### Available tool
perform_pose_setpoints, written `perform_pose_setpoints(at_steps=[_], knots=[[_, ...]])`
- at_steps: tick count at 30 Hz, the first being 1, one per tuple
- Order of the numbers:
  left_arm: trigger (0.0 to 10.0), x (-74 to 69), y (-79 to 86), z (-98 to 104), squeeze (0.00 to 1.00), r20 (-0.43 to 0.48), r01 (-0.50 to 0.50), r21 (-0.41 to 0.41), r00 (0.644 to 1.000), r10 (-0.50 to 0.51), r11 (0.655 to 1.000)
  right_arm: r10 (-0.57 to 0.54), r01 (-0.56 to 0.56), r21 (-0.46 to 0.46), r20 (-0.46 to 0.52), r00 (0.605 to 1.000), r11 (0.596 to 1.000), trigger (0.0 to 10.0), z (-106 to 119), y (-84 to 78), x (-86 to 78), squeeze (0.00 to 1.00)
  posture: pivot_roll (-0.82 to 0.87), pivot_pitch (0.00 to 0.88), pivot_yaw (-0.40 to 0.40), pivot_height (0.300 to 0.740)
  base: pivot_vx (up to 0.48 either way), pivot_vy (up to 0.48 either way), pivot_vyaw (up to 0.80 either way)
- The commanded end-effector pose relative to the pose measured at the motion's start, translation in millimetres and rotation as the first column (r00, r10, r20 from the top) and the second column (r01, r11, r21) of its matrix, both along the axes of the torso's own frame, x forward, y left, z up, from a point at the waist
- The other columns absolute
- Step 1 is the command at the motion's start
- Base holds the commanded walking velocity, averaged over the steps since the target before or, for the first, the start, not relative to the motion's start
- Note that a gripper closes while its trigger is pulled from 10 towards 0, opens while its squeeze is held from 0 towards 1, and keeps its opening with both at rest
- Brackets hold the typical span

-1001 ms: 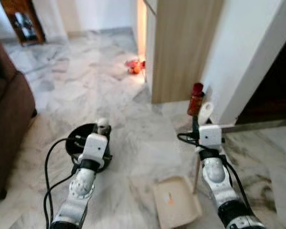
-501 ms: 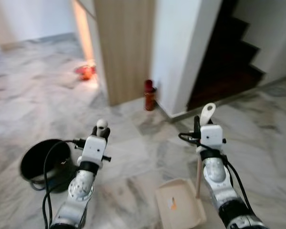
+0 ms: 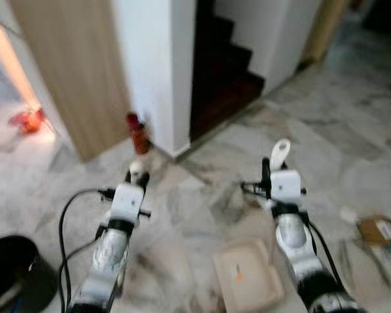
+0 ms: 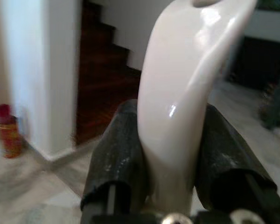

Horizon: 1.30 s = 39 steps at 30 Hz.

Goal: Sweep floor

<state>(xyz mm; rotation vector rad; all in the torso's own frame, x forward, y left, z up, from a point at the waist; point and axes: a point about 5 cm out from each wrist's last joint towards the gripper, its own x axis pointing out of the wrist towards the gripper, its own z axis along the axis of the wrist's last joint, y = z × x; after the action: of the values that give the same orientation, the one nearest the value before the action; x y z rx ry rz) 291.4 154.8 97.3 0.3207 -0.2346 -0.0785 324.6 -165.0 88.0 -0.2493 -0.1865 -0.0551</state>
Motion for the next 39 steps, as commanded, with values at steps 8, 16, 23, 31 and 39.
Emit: perform_pose_setpoints(at_steps=[8,16,23,31,39], knots=[[10.0,0.9,-0.8,6,0.00,0.034,0.004,0.005,0.999,-0.005,1.000,0.016,-0.015,-0.018,0.033,0.999,1.000,10.0,9,1.3,4.0,0.00,0.12,0.000,0.009,0.740,0.000,0.000,-0.80],[10.0,0.8,-0.5,5,0.00,0.031,0.007,0.004,0.999,-0.007,1.000,0.016,-0.016,-0.019,0.034,0.999,1.000,10.0,10,1.9,4.1,0.00,0.12,0.000,0.008,0.740,0.000,0.000,-0.80],[10.0,1.2,-3.0,4,0.00,0.030,0.018,0.006,0.999,-0.018,1.000,0.016,-0.016,-0.016,0.035,0.999,1.000,10.0,10,1.6,4.4,0.00,0.12,0.000,0.010,0.740,0.000,0.000,-0.80],[10.0,2.5,1.7,3,0.00,0.007,0.000,-0.082,1.000,0.000,0.997,0.000,-0.001,0.037,0.023,1.000,0.999,10.0,7,3.7,4.3,0.00,0.11,0.000,0.015,0.740,0.000,0.000,-0.80],[10.0,7.3,17.0,6,0.00,-0.003,-0.059,-0.149,0.998,0.059,0.987,-0.042,0.039,0.138,0.018,0.999,0.990,10.0,8,-3.2,5.7,0.00,0.12,0.000,0.008,0.740,0.000,0.000,-0.30]])
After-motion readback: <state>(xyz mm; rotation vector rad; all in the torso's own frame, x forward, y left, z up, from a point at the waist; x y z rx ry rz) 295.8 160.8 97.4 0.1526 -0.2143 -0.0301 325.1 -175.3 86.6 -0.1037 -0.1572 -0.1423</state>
